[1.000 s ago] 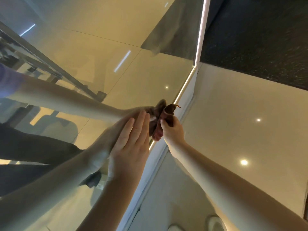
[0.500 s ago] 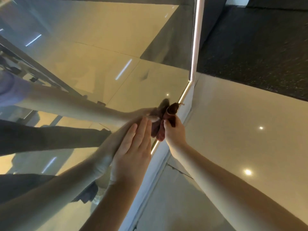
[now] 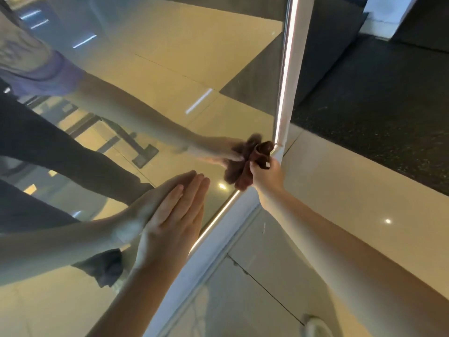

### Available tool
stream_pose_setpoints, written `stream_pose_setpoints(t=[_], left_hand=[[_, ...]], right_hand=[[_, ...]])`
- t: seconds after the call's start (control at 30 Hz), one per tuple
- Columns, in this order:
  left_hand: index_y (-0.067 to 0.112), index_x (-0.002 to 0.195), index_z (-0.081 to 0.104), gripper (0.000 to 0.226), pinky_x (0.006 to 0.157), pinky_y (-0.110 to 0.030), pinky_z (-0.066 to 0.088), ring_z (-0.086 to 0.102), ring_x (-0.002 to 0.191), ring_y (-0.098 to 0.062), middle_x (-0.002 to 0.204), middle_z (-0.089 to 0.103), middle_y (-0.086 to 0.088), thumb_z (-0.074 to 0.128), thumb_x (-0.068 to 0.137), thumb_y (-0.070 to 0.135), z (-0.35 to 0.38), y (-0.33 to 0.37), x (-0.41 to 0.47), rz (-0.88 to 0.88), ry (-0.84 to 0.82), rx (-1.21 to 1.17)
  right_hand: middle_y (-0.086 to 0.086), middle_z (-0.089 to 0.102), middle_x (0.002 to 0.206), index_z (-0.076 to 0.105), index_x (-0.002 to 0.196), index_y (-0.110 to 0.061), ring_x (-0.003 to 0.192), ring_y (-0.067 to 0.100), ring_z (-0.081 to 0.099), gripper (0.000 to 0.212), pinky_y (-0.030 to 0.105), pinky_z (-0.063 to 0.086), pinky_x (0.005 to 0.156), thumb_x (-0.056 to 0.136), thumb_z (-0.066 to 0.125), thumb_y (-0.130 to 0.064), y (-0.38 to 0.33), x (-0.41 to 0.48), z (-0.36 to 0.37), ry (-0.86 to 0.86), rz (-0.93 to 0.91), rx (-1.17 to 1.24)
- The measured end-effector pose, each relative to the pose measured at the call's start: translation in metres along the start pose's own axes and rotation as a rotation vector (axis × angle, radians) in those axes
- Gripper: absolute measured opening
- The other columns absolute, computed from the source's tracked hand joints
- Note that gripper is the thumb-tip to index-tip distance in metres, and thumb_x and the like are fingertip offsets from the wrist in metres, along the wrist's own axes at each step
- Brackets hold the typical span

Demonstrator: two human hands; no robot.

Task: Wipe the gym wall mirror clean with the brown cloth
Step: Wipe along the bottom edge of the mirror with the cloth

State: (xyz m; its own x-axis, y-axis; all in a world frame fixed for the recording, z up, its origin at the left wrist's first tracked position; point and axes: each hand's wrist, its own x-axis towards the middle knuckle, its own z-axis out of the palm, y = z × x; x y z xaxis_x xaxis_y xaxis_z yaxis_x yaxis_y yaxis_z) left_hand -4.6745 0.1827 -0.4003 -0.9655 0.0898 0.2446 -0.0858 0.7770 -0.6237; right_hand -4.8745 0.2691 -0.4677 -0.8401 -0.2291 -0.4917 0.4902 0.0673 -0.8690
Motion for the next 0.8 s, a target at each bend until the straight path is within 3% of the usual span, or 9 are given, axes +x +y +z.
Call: stream_pose_setpoints(t=[0.07,0.13,0.27,0.33,0.43,0.53,0.63,0.73,0.8], left_hand=[[-0.008,0.139,0.05,0.048,0.122,-0.038,0.004,0.03,0.142,-0.025,0.148,0.047,-0.022,0.024,0.107,0.017,-0.006,0.004,0.006,-0.138,-0.037,-0.177],[-0.01,0.141,0.044,0.058,0.122,-0.036,0.006,0.035,0.138,-0.025,0.145,0.048,-0.025,0.004,0.109,0.017,-0.006,0.007,0.008,-0.199,-0.065,-0.321],[-0.01,0.146,0.034,0.051,0.121,-0.037,0.007,0.016,0.146,-0.026,0.16,0.023,-0.018,0.005,0.107,0.006,0.009,0.006,-0.005,-0.046,0.022,-0.009],[-0.005,0.145,0.038,0.05,0.12,-0.037,0.01,0.014,0.146,-0.026,0.157,0.028,-0.013,0.008,0.107,0.005,0.008,0.006,-0.003,-0.032,0.018,0.069],[-0.012,0.152,0.014,0.049,0.121,-0.037,0.007,0.014,0.144,-0.025,0.157,0.025,-0.016,0.009,0.107,0.005,0.011,0.007,0.0,-0.076,0.075,0.085],[-0.013,0.151,0.019,0.049,0.122,-0.04,0.005,0.014,0.147,-0.029,0.158,0.028,-0.011,0.012,0.106,0.005,0.014,0.011,-0.005,-0.071,0.124,0.169],[-0.012,0.151,0.02,0.049,0.12,-0.037,0.009,0.022,0.146,-0.029,0.155,0.037,-0.009,0.013,0.106,0.006,0.014,0.013,-0.003,-0.1,0.105,0.178],[-0.009,0.151,0.027,0.05,0.121,-0.038,0.008,0.029,0.144,-0.023,0.156,0.039,-0.01,0.012,0.106,0.007,0.01,0.014,-0.003,-0.106,0.058,0.185],[-0.01,0.151,0.022,0.05,0.121,-0.039,0.008,0.028,0.144,-0.024,0.157,0.037,-0.01,0.008,0.106,0.004,0.013,0.017,-0.008,-0.111,0.072,0.206]], right_hand=[[0.0,0.064,0.112,0.054,0.126,-0.019,0.102,0.02,0.062,0.03,0.035,0.053,0.084,0.096,0.054,-0.016,0.004,0.001,0.0,-0.03,0.049,-0.031],[-0.002,0.064,0.106,0.056,0.122,-0.019,0.099,0.017,0.062,0.027,0.028,0.049,0.075,0.095,0.055,-0.014,-0.009,0.004,-0.005,-0.022,-0.038,-0.023],[-0.006,0.065,0.101,0.055,0.111,-0.022,0.096,0.01,0.063,0.019,0.02,0.05,0.075,0.095,0.059,-0.011,-0.041,0.023,-0.016,0.023,-0.229,0.048],[-0.007,0.062,0.092,0.053,0.106,-0.017,0.088,0.008,0.062,0.014,0.012,0.046,0.064,0.097,0.057,-0.008,-0.043,0.033,-0.018,0.059,-0.232,0.047],[-0.008,0.057,0.084,0.051,0.106,-0.012,0.074,0.003,0.055,0.013,0.005,0.042,0.051,0.098,0.054,-0.003,-0.035,0.045,-0.021,0.075,-0.237,-0.002],[-0.003,0.06,0.098,0.053,0.115,-0.01,0.085,0.008,0.057,0.021,0.007,0.044,0.061,0.097,0.054,0.0,-0.02,0.053,-0.023,0.082,-0.212,-0.077],[-0.001,0.062,0.107,0.054,0.121,-0.012,0.095,0.015,0.06,0.025,0.022,0.046,0.074,0.097,0.054,-0.003,-0.01,0.056,-0.021,0.094,-0.2,-0.089],[-0.006,0.061,0.092,0.052,0.114,-0.015,0.075,0.007,0.057,0.018,0.009,0.043,0.05,0.098,0.054,-0.006,0.0,0.051,-0.019,0.061,-0.176,-0.125],[-0.005,0.061,0.092,0.051,0.114,-0.016,0.075,0.008,0.058,0.019,0.008,0.04,0.044,0.098,0.055,-0.007,0.01,0.04,-0.016,0.048,-0.168,-0.151]])
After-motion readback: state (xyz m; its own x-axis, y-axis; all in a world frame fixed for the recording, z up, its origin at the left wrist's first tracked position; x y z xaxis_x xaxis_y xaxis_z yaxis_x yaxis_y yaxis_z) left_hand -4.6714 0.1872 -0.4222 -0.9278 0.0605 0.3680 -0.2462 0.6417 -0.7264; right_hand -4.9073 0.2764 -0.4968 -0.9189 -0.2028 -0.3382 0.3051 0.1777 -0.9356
